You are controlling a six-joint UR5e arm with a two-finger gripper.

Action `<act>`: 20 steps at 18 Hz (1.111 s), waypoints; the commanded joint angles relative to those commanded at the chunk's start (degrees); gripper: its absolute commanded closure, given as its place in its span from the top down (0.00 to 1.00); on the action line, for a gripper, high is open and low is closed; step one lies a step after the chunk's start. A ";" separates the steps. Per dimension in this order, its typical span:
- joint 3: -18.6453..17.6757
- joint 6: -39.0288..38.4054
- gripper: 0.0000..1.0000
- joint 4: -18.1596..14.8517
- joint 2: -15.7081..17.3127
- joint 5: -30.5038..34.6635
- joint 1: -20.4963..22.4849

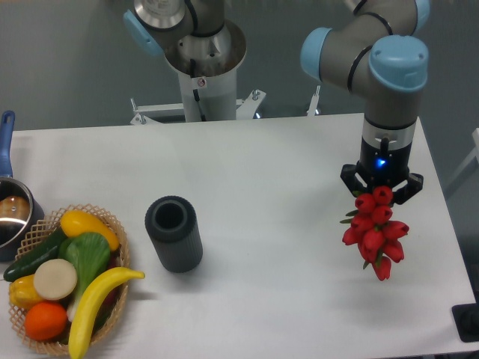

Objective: Place the flowers on the table

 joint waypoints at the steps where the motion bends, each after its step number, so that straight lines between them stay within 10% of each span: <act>1: -0.17 0.00 0.00 0.26 0.00 0.00 -0.09; 8: -4.46 -0.18 0.11 1.14 -0.97 2.97 -2.37; 10: -4.92 0.00 0.39 1.58 -0.70 3.43 -3.25; 12: -5.01 -0.35 1.00 1.76 -0.70 3.34 -3.86; 20: -5.63 -0.09 1.00 3.60 -0.17 3.60 -3.87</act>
